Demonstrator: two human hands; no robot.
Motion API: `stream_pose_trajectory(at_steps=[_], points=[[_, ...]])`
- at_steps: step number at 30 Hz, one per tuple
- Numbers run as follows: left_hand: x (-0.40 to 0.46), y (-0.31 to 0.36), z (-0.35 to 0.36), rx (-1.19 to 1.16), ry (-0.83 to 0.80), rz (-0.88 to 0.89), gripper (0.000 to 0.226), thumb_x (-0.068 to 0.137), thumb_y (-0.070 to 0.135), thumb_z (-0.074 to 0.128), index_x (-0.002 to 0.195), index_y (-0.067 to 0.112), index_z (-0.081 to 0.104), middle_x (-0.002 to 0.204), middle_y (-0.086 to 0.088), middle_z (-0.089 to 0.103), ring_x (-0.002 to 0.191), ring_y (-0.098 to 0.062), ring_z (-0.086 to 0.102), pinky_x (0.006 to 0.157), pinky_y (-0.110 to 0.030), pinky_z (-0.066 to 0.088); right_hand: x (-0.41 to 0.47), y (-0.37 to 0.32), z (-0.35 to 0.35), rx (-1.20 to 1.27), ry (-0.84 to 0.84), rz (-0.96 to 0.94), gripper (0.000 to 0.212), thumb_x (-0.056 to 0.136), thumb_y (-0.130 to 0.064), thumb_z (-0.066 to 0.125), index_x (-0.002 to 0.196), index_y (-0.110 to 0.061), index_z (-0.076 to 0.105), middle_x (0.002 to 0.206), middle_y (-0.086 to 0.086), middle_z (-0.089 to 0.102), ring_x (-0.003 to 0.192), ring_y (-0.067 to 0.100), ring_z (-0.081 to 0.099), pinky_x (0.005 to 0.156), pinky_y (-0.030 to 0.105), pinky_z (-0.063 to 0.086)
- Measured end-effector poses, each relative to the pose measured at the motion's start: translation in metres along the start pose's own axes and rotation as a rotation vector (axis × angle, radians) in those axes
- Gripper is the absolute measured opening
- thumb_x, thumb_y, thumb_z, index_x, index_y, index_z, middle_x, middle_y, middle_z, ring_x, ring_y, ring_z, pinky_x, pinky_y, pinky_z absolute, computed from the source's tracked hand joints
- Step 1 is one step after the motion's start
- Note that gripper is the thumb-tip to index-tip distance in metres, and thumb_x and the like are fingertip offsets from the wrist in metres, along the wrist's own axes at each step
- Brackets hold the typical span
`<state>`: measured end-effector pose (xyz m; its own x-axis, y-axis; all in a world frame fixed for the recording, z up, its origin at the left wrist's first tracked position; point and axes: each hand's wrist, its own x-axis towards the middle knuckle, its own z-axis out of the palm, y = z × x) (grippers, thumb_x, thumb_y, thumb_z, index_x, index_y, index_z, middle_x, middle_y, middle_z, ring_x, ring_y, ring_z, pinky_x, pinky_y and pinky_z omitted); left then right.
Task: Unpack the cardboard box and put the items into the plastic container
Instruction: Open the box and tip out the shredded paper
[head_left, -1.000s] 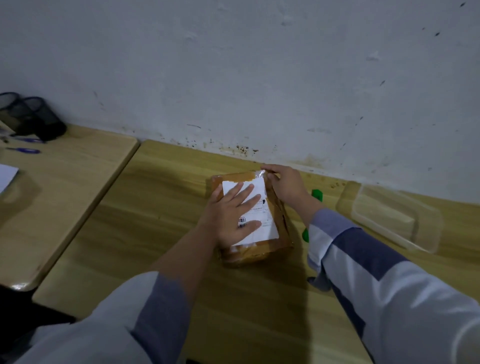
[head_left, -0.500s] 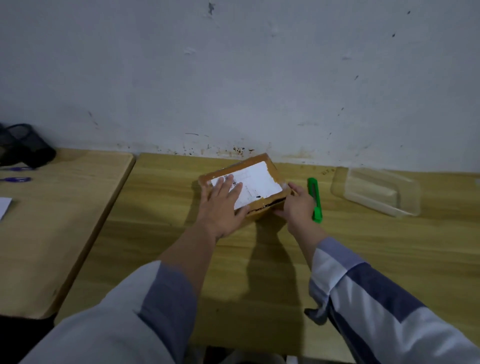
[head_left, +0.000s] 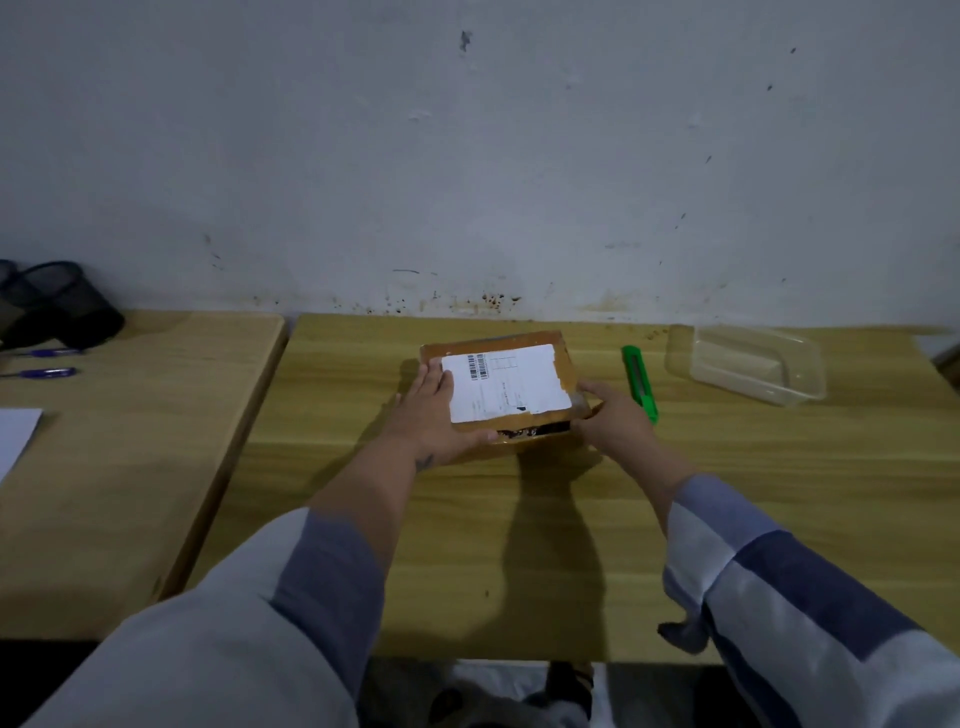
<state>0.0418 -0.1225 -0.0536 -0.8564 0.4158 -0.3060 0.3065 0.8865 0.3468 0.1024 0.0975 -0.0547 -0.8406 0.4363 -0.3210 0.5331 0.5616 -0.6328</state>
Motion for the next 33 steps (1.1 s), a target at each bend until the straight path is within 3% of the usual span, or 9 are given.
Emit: stream_pose_trajectory(at_steps=[7, 11, 13, 15, 18, 21, 25, 29, 33], points=[[-0.001, -0.007, -0.001, 0.032, 0.008, 0.055, 0.107, 0.08, 0.071, 0.051, 0.152, 0.011, -0.002, 0.159, -0.004, -0.015, 0.147, -0.02, -0.011, 0.121, -0.047, 0.009, -0.016, -0.005, 0.003, -0.672, 0.068, -0.405, 0.034, 0.089, -0.007, 0.052, 0.117, -0.023, 0.062, 0.123, 0.003, 0.062, 0.102, 0.026, 0.064, 0.081, 0.035, 0.053], [-0.013, -0.014, 0.002, 0.009, 0.129, 0.125, 0.088, 0.087, 0.062, 0.048, 0.152, 0.017, 0.011, 0.161, 0.001, -0.003, 0.148, -0.017, -0.002, 0.121, -0.043, 0.008, -0.023, 0.001, -0.003, -0.511, 0.249, -0.446, 0.027, 0.091, -0.008, 0.047, 0.111, -0.019, 0.062, 0.104, 0.006, 0.067, 0.089, 0.033, 0.065, 0.067, 0.038, 0.052], [-0.02, -0.017, -0.001, -0.143, 0.254, 0.153, 0.065, 0.093, 0.042, 0.053, 0.149, 0.022, 0.026, 0.158, 0.002, 0.019, 0.145, -0.018, 0.02, 0.116, -0.044, 0.026, -0.023, -0.004, -0.004, -0.341, 0.383, -0.54, 0.021, 0.093, -0.007, 0.046, 0.103, -0.012, 0.063, 0.099, 0.01, 0.064, 0.081, 0.036, 0.063, 0.061, 0.04, 0.05], [-0.024, -0.015, -0.01, -0.3, 0.375, 0.138, 0.05, 0.095, 0.031, 0.053, 0.142, 0.027, 0.039, 0.144, 0.001, 0.047, 0.123, -0.02, 0.052, 0.098, -0.042, 0.049, -0.022, -0.013, -0.006, -0.219, 0.484, -0.622, 0.019, 0.095, -0.007, 0.045, 0.101, -0.007, 0.063, 0.098, 0.013, 0.061, 0.076, 0.036, 0.06, 0.058, 0.041, 0.048], [-0.02, -0.006, -0.027, -0.346, 0.472, 0.102, 0.046, 0.095, 0.039, 0.049, 0.139, 0.029, 0.039, 0.116, 0.003, 0.066, 0.09, -0.019, 0.066, 0.071, -0.04, 0.057, -0.016, -0.028, -0.01, -0.051, 0.544, -0.652, 0.022, 0.098, -0.013, 0.042, 0.104, -0.008, 0.063, 0.103, 0.012, 0.058, 0.077, 0.032, 0.057, 0.06, 0.037, 0.047], [-0.007, 0.0, -0.037, -0.355, 0.541, 0.046, 0.047, 0.095, 0.044, 0.046, 0.139, 0.031, 0.036, 0.086, 0.005, 0.061, 0.07, -0.016, 0.061, 0.059, -0.037, 0.054, -0.003, -0.041, -0.013, 0.069, 0.554, -0.618, 0.023, 0.098, -0.018, 0.043, 0.11, -0.015, 0.063, 0.109, 0.009, 0.055, 0.085, 0.025, 0.057, 0.068, 0.03, 0.045], [0.019, 0.001, -0.044, -0.415, 0.623, 0.009, 0.037, 0.095, 0.046, 0.045, 0.127, 0.028, 0.043, 0.094, 0.009, 0.064, 0.082, -0.012, 0.061, 0.064, -0.033, 0.053, 0.02, -0.058, -0.021, 0.092, 0.527, -0.599, 0.031, 0.098, -0.017, 0.042, 0.125, -0.023, 0.056, 0.111, 0.007, 0.053, 0.087, 0.021, 0.055, 0.07, 0.028, 0.042], [0.046, -0.001, -0.049, -0.415, 0.625, -0.052, 0.042, 0.093, 0.047, 0.047, 0.124, 0.021, 0.041, 0.089, 0.002, 0.067, 0.073, -0.014, 0.063, 0.058, -0.036, 0.055, 0.051, -0.066, -0.024, 0.04, 0.473, -0.636, 0.051, 0.096, -0.01, 0.045, 0.144, -0.026, 0.036, 0.099, 0.01, 0.056, 0.083, 0.025, 0.052, 0.071, 0.035, 0.041], [0.062, -0.001, -0.043, -0.46, 0.607, -0.122, 0.075, 0.092, 0.038, 0.054, 0.15, 0.032, 0.007, 0.082, 0.015, 0.052, 0.071, -0.008, 0.051, 0.058, -0.028, 0.049, 0.076, -0.068, -0.017, 0.018, 0.378, -0.608, 0.068, 0.096, -0.011, 0.046, 0.15, -0.032, 0.01, 0.073, 0.006, 0.054, 0.065, 0.025, 0.052, 0.057, 0.037, 0.041]])
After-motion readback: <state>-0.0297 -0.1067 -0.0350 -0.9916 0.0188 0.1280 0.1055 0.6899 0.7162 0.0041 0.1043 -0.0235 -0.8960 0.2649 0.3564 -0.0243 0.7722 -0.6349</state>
